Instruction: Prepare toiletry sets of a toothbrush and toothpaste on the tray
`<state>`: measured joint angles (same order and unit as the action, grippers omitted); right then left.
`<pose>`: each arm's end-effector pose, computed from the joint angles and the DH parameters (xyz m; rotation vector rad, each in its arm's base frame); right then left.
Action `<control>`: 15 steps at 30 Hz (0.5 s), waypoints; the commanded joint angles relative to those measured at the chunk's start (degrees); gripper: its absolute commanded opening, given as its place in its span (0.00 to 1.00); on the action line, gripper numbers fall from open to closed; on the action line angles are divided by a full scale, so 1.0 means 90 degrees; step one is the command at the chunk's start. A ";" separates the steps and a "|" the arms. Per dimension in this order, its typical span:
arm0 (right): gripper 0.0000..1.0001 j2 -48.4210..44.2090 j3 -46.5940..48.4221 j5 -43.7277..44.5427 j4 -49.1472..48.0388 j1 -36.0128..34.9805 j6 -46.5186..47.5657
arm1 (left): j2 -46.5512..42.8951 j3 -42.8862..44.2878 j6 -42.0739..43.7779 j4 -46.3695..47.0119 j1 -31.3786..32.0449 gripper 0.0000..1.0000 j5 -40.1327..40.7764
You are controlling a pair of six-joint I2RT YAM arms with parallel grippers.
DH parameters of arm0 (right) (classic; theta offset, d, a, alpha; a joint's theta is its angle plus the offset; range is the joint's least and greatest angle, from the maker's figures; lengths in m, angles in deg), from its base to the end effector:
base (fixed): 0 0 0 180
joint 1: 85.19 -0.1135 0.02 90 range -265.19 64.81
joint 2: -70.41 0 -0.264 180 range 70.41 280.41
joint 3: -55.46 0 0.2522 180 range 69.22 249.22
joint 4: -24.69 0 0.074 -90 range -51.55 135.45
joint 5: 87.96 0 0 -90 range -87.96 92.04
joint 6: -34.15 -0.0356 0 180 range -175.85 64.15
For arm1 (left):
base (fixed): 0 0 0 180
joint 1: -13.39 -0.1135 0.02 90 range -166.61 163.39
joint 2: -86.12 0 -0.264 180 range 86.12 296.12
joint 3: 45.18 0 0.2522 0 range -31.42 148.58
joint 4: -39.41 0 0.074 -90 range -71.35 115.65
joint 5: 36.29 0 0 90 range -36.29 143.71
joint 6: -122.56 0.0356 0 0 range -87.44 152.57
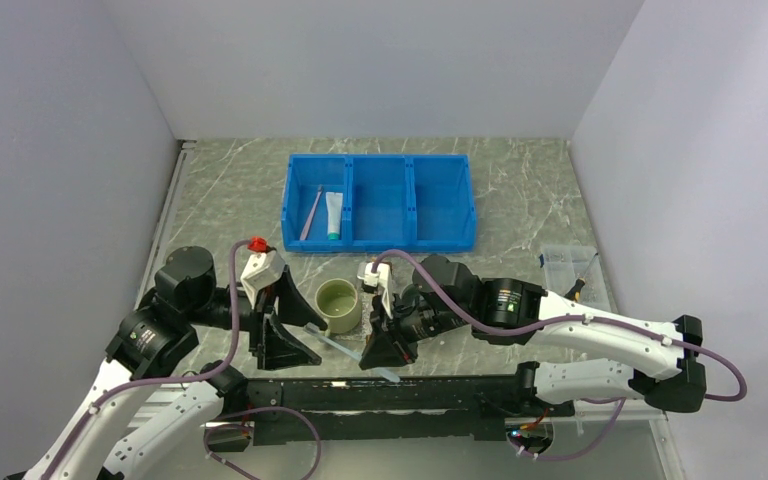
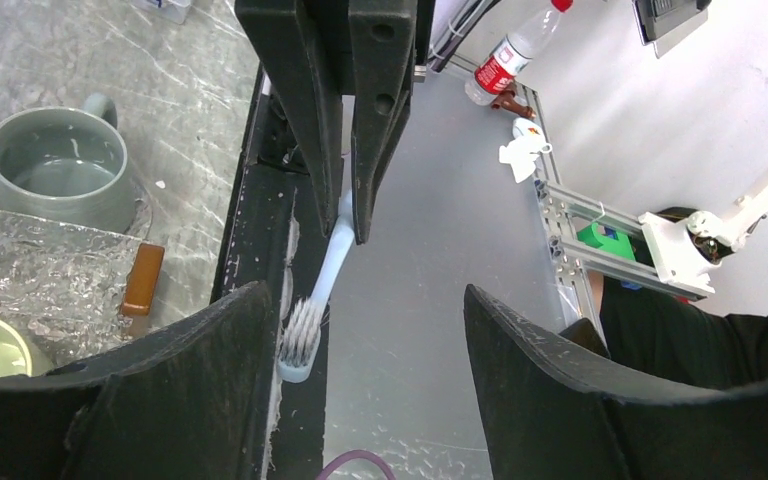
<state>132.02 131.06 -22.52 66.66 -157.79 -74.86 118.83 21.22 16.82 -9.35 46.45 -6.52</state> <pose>0.0556 0.2269 0.3568 -1.3145 1.9307 1.3495 0.0638 -0.0784 0.3722 1.0675 1.6676 -1.5285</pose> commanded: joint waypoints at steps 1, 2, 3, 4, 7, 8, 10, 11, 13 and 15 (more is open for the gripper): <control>0.00 -0.0053 0.0286 -0.0132 -0.0398 -0.0039 0.0108 | -0.0089 0.0292 0.0226 -0.0018 -0.0021 0.75 -0.0391; 0.00 -0.0067 0.0277 -0.0124 -0.0395 -0.0034 0.0096 | -0.0089 0.0301 0.0242 -0.0044 -0.0026 0.74 -0.0389; 0.00 -0.0076 0.0277 -0.0123 -0.0383 -0.0039 0.0091 | -0.0099 0.0294 0.0249 -0.0041 -0.0028 0.72 -0.0397; 0.00 -0.0082 0.0266 -0.0130 -0.0376 -0.0039 0.0085 | -0.0106 0.0302 0.0247 -0.0023 -0.0029 0.70 -0.0389; 0.00 -0.0084 0.0253 -0.0087 -0.0351 -0.0037 0.0063 | -0.0081 0.0301 0.0231 0.0002 -0.0022 0.60 -0.0367; 0.00 -0.0090 0.0253 -0.0089 -0.0342 -0.0036 0.0065 | -0.0063 0.0305 0.0232 -0.0017 -0.0021 0.58 -0.0354; 0.00 -0.0093 0.0240 -0.0125 -0.0350 -0.0039 0.0052 | -0.0043 0.0330 0.0260 -0.0052 -0.0024 0.55 -0.0309; 0.00 -0.0101 0.0220 -0.0124 -0.0359 -0.0039 0.0044 | -0.0034 0.0338 0.0268 -0.0069 -0.0026 0.55 -0.0295; 0.00 -0.0118 0.0200 -0.0125 -0.0375 -0.0038 0.0033 | -0.0022 0.0336 0.0280 -0.0083 -0.0022 0.53 -0.0267; 0.00 -0.0138 0.0170 -0.0132 -0.0394 -0.0039 0.0028 | -0.0014 0.0345 0.0295 -0.0099 -0.0021 0.46 -0.0245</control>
<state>132.02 131.17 -23.04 65.74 -157.99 -74.83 118.52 21.96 18.30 -9.83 46.41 -7.87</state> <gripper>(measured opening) 0.151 0.503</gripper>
